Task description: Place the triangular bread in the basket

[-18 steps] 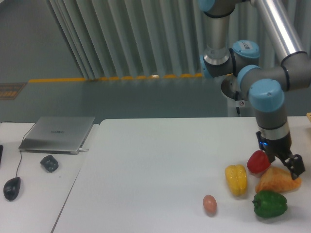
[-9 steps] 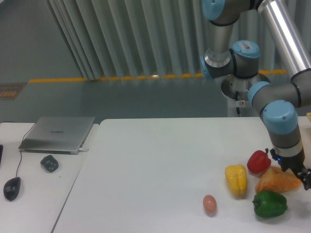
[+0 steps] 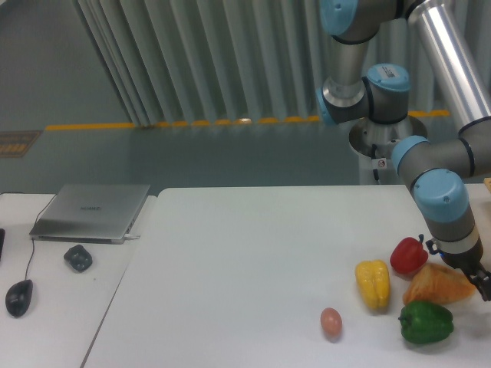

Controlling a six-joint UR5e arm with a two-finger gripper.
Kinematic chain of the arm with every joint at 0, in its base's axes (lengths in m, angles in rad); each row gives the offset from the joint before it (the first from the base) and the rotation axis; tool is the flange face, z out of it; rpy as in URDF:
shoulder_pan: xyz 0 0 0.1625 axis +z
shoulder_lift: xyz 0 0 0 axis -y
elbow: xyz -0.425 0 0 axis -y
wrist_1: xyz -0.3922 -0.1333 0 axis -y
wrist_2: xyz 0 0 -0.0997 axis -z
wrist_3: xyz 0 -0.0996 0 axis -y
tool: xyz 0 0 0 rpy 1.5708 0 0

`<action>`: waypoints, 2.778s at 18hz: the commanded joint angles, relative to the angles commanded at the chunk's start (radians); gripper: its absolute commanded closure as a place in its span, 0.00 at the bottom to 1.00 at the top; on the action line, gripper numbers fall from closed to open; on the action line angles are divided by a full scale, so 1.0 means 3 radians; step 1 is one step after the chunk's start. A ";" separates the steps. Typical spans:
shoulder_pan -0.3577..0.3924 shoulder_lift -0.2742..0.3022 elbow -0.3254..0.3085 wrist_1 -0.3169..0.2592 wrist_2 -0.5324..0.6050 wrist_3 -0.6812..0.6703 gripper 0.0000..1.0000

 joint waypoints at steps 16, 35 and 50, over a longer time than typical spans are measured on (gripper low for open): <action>0.0005 0.0112 0.0015 -0.0005 -0.0005 0.0430 1.00; 0.0423 0.0700 0.0041 -0.0235 -0.0199 0.0982 1.00; 0.1702 0.0757 0.0046 -0.0225 -0.0925 0.2521 1.00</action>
